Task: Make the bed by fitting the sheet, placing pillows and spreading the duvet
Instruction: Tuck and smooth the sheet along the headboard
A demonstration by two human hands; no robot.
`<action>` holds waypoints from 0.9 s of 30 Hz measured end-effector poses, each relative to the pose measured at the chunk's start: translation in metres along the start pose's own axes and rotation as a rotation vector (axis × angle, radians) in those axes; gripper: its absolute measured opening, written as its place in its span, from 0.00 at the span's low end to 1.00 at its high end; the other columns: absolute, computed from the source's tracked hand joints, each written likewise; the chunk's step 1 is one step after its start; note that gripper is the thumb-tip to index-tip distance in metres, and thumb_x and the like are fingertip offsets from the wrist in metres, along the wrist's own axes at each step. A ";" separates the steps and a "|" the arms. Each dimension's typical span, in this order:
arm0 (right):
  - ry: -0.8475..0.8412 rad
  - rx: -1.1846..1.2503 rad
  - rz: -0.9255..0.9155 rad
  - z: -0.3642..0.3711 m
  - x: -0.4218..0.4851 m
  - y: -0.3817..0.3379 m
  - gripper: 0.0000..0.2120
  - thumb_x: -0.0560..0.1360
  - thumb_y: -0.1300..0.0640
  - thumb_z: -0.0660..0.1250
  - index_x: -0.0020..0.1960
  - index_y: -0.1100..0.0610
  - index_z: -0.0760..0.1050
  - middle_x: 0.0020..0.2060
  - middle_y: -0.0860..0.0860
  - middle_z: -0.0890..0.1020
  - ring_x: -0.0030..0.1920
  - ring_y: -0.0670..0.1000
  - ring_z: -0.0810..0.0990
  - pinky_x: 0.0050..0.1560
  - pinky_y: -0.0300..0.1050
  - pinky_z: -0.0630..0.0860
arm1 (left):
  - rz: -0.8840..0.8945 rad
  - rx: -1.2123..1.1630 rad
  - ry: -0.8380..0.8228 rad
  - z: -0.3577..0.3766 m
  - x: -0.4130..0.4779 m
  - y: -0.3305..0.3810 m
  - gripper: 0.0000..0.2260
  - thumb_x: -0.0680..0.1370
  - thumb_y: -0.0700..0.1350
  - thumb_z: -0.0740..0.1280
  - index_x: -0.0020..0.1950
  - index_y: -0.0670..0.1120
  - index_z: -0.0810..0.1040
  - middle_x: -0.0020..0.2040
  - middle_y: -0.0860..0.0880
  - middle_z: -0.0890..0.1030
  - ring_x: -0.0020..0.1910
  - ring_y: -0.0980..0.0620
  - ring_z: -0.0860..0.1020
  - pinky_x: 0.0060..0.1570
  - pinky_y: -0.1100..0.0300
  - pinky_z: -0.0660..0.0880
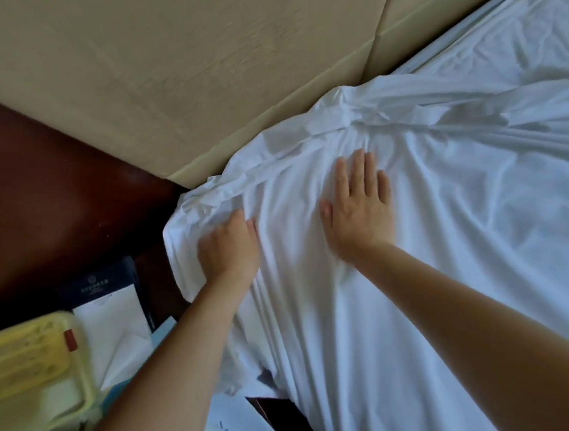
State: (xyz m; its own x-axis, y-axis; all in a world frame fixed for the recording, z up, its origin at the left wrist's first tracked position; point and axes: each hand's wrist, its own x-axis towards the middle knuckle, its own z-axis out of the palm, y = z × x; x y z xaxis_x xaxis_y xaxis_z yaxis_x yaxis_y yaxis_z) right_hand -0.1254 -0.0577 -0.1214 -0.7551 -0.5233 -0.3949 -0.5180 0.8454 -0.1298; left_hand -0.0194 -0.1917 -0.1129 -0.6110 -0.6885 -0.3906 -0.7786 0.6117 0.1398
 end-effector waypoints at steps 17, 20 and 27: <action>-0.095 -0.172 -0.050 -0.014 -0.004 -0.005 0.27 0.81 0.44 0.44 0.76 0.45 0.38 0.75 0.64 0.41 0.75 0.65 0.40 0.70 0.67 0.49 | 0.210 0.065 0.200 -0.025 0.008 -0.042 0.11 0.81 0.45 0.56 0.48 0.41 0.75 0.44 0.36 0.80 0.43 0.36 0.78 0.34 0.54 0.62; -0.173 -0.193 -0.019 -0.020 -0.001 -0.012 0.28 0.81 0.42 0.44 0.76 0.44 0.35 0.75 0.64 0.40 0.75 0.65 0.39 0.69 0.68 0.50 | 0.139 0.033 0.093 -0.014 0.021 -0.037 0.12 0.81 0.44 0.56 0.58 0.44 0.77 0.51 0.38 0.80 0.50 0.37 0.77 0.38 0.54 0.65; -0.224 -0.182 -0.129 -0.006 -0.024 -0.039 0.31 0.78 0.37 0.43 0.75 0.44 0.33 0.74 0.62 0.35 0.73 0.67 0.35 0.68 0.70 0.47 | 0.032 -0.238 0.119 -0.004 0.001 -0.034 0.05 0.77 0.43 0.62 0.43 0.45 0.69 0.46 0.42 0.78 0.49 0.40 0.76 0.42 0.53 0.66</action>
State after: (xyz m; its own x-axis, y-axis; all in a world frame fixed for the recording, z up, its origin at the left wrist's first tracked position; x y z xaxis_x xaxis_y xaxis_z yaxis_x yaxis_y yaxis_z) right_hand -0.0894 -0.0791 -0.1013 -0.5818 -0.5717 -0.5786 -0.6823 0.7302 -0.0354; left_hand 0.0056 -0.2143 -0.1145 -0.6378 -0.7196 -0.2746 -0.7613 0.5349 0.3663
